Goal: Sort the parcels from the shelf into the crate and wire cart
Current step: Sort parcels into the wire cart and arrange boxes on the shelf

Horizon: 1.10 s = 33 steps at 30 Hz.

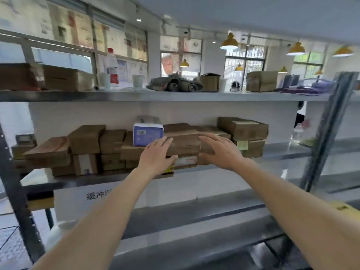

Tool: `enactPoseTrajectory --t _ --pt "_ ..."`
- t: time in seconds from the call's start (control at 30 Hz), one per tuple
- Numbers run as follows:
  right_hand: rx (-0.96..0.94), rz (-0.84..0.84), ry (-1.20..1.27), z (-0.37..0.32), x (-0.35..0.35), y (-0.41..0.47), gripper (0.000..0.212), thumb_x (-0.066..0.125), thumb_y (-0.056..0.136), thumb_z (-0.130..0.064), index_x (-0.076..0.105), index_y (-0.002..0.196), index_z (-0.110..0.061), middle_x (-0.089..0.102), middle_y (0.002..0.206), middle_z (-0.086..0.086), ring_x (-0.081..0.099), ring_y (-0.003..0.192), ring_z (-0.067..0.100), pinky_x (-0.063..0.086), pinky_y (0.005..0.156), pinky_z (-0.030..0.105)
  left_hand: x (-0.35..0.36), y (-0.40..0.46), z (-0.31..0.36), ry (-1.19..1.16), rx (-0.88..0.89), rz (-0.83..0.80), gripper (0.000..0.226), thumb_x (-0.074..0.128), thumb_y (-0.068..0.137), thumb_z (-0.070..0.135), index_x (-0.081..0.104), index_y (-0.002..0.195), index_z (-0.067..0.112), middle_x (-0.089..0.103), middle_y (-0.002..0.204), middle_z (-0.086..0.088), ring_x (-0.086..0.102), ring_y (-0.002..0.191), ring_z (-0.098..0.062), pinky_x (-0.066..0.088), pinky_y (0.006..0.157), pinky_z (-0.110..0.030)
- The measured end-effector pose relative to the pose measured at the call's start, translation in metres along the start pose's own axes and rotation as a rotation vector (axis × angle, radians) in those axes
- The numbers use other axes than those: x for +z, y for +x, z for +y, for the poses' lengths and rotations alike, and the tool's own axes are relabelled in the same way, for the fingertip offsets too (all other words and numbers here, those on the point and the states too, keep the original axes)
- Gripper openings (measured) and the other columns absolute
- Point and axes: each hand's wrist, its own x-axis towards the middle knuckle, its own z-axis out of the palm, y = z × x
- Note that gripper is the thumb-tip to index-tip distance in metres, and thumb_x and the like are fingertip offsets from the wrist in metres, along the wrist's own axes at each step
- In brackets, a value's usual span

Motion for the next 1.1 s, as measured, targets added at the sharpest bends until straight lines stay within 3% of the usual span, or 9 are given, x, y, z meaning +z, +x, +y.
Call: enactPoseTrajectory --t 0.3,0.57,0.7,0.83,1.1 --pt "0.305 0.006 -0.034 0.199 -0.04 -0.093 0.066 0.055 0.096 -0.061 0.033 0.155 -0.04 0.035 0.161 -0.01 0.045 0.141 0.024 0.042 0.11 0.046 0.076 0.07 0.196 -0.091 0.186 -0.055 0.072 0.047 0.101 0.058 0.026 0.16 0.024 0.026 0.167 -0.002 0.025 0.152 -0.022 0.024 0.123 -0.04" --pt "0.455 0.004 -0.028 0.338 -0.032 -0.094 0.069 0.054 0.099 -0.058 0.028 0.159 -0.035 0.032 0.164 -0.005 0.041 0.144 0.023 0.039 0.113 0.046 0.164 0.151 0.313 -0.157 0.315 -0.102 0.073 0.05 0.1 0.057 0.027 0.16 0.022 0.029 0.165 -0.001 0.03 0.15 -0.023 0.028 0.121 -0.04" --pt "0.473 -0.005 -0.018 0.403 -0.027 -0.054 0.069 0.055 0.098 -0.058 0.029 0.158 -0.037 0.032 0.164 -0.005 0.04 0.145 0.023 0.041 0.111 0.046 0.205 0.207 0.357 -0.186 0.329 -0.109 0.074 0.051 0.1 0.055 0.027 0.16 0.02 0.029 0.165 -0.001 0.028 0.15 -0.021 0.024 0.121 -0.038" --pt "0.472 0.006 0.01 0.463 -0.02 -0.004 0.069 0.055 0.097 -0.06 0.028 0.157 -0.04 0.03 0.164 -0.004 0.045 0.141 0.025 0.045 0.106 0.047 0.244 0.261 0.386 -0.208 0.3 -0.102 0.068 0.052 0.101 0.051 0.031 0.157 0.019 0.036 0.16 -0.002 0.036 0.144 -0.023 0.03 0.115 -0.037" --pt "0.397 -0.036 0.138 0.534 0.034 0.069 0.069 0.052 0.096 -0.064 0.029 0.157 -0.04 0.032 0.163 -0.005 0.052 0.134 0.026 0.05 0.102 0.048 0.316 0.313 0.397 -0.231 0.226 -0.141 0.07 0.053 0.099 0.054 0.028 0.159 0.025 0.032 0.163 0.003 0.033 0.148 -0.021 0.032 0.118 -0.04"
